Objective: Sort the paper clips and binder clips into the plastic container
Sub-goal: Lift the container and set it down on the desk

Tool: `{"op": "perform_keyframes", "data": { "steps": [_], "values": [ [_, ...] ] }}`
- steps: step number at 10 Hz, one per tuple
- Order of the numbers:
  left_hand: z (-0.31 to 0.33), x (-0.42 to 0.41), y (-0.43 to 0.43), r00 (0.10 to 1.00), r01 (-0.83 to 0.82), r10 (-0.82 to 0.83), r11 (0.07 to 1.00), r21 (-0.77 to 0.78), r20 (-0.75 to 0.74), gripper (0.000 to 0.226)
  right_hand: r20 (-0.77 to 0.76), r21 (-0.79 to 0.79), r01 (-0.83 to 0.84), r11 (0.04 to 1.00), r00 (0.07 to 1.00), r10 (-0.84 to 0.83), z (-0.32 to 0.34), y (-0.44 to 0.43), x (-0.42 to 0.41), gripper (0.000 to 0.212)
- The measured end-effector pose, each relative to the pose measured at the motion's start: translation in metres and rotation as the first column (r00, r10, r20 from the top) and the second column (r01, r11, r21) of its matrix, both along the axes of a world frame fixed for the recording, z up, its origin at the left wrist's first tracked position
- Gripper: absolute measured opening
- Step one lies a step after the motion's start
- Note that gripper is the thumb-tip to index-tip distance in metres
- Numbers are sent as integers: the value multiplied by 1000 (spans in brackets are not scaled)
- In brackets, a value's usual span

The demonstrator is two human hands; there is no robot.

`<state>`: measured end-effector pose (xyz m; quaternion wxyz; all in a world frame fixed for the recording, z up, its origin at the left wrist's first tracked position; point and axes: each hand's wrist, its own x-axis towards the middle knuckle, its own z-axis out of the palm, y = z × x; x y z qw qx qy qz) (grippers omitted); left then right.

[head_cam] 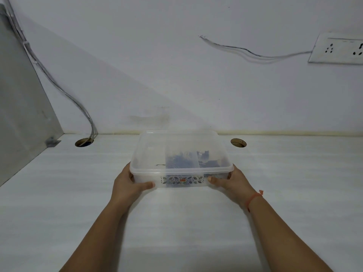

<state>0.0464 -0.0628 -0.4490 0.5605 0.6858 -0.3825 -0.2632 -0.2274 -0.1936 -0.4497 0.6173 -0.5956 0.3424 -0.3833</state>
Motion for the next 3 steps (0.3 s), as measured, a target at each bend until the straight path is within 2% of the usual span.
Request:
{"op": "perform_keyframes", "data": {
  "steps": [1,2,3],
  "values": [
    [0,-1,0,1000,-2,2,1000,-1,7,81,-2,6,14,1000,1000,-14,2,3,1,57],
    [-3,-1,1,1000,-11,10,1000,7,23,77,-11,-42,114,993,993,-114,0,9,4,59],
    [-7,-12,14,991,-106,106,994,-2,78,71,-16,-77,195,978,980,-197,-4,21,4,59]
  ]
}}
